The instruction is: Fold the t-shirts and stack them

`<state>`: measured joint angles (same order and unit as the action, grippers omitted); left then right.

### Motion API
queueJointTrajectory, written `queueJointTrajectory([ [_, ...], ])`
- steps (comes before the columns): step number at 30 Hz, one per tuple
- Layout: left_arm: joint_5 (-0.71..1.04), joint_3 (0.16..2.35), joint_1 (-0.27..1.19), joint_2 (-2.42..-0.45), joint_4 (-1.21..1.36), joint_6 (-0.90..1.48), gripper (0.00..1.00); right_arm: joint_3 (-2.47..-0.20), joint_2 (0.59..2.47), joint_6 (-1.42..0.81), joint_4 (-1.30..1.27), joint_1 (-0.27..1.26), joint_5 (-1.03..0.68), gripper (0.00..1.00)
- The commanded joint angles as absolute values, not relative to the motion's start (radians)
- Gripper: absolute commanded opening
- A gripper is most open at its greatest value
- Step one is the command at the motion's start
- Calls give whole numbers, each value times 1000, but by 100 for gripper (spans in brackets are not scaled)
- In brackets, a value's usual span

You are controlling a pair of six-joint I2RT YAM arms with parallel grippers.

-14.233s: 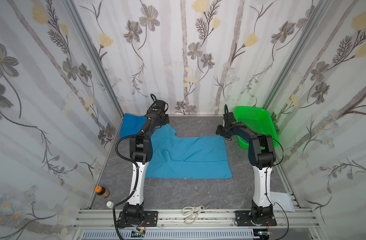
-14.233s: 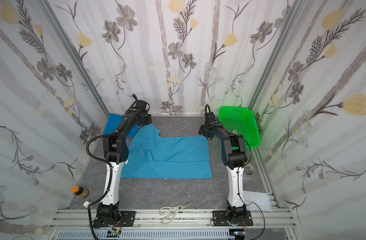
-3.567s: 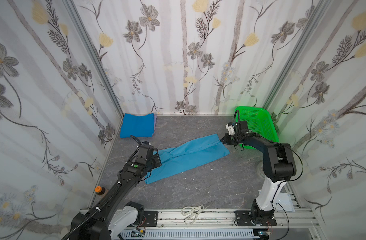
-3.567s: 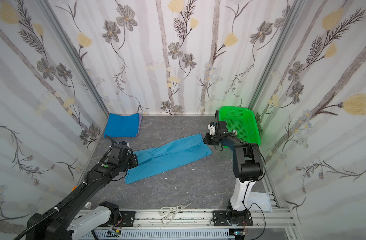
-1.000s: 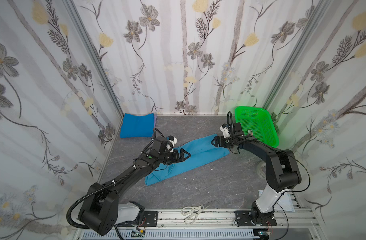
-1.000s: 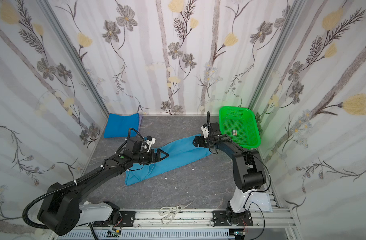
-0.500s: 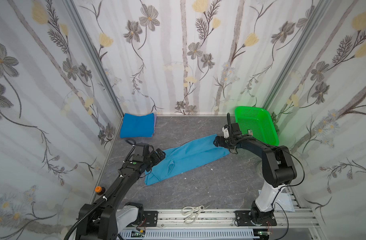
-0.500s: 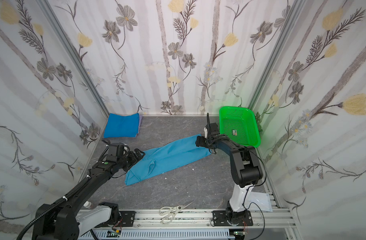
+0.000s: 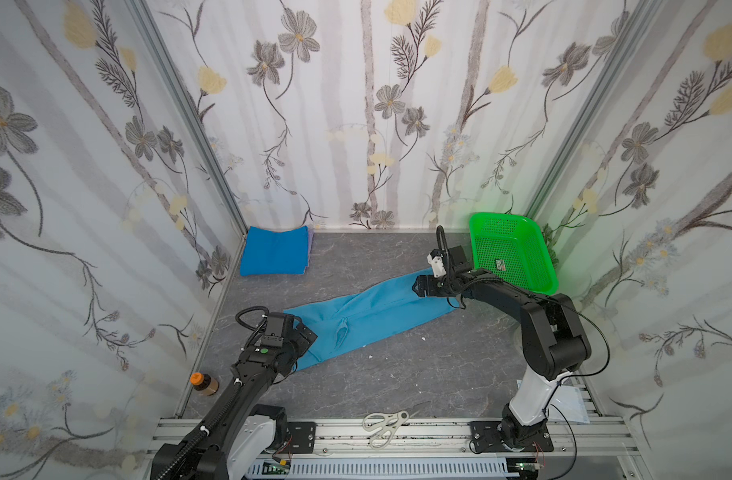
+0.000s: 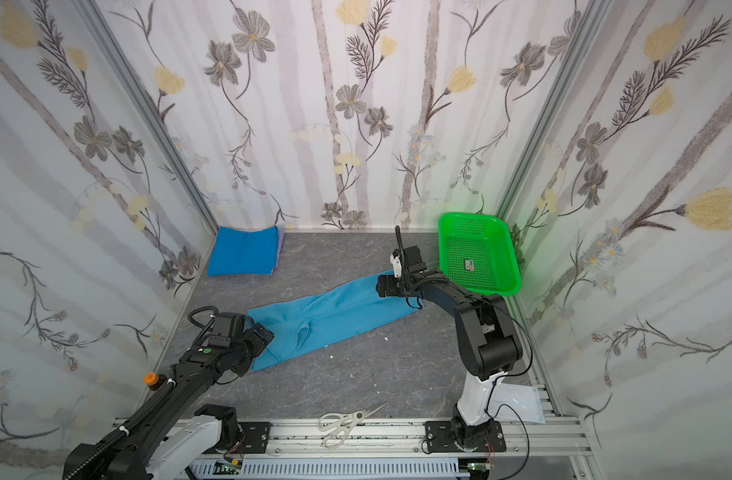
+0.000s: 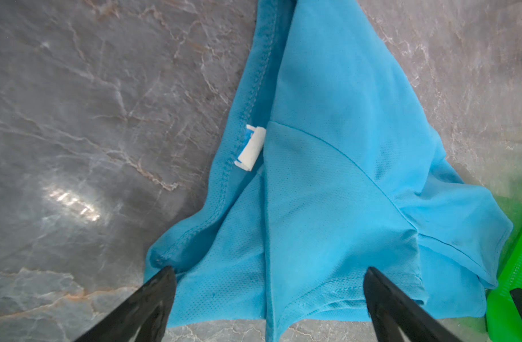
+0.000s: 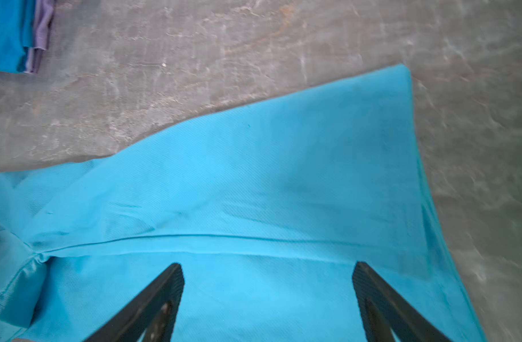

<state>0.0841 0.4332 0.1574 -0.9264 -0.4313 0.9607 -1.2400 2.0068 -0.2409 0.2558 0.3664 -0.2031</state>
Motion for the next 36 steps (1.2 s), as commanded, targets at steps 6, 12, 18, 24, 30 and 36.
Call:
queueJointTrajectory([
  [6,95,427,157,-872,-349,1007,100,-1461,2215,-203,398,346,-190,96],
  [12,142,437,156,-1030,-211,991,100,-1376,2186,-209,441,344,-153,98],
  [18,97,474,152,-1146,-170,970,100,-1115,2052,-249,379,362,-172,98],
  [24,193,605,151,-1427,-30,904,100,-898,1898,-327,332,489,-205,99],
  [30,260,781,178,-1678,69,876,100,-694,1752,-449,279,595,-192,99],
  [36,350,1075,254,-1940,40,832,100,-576,1568,-547,243,654,-200,100],
])
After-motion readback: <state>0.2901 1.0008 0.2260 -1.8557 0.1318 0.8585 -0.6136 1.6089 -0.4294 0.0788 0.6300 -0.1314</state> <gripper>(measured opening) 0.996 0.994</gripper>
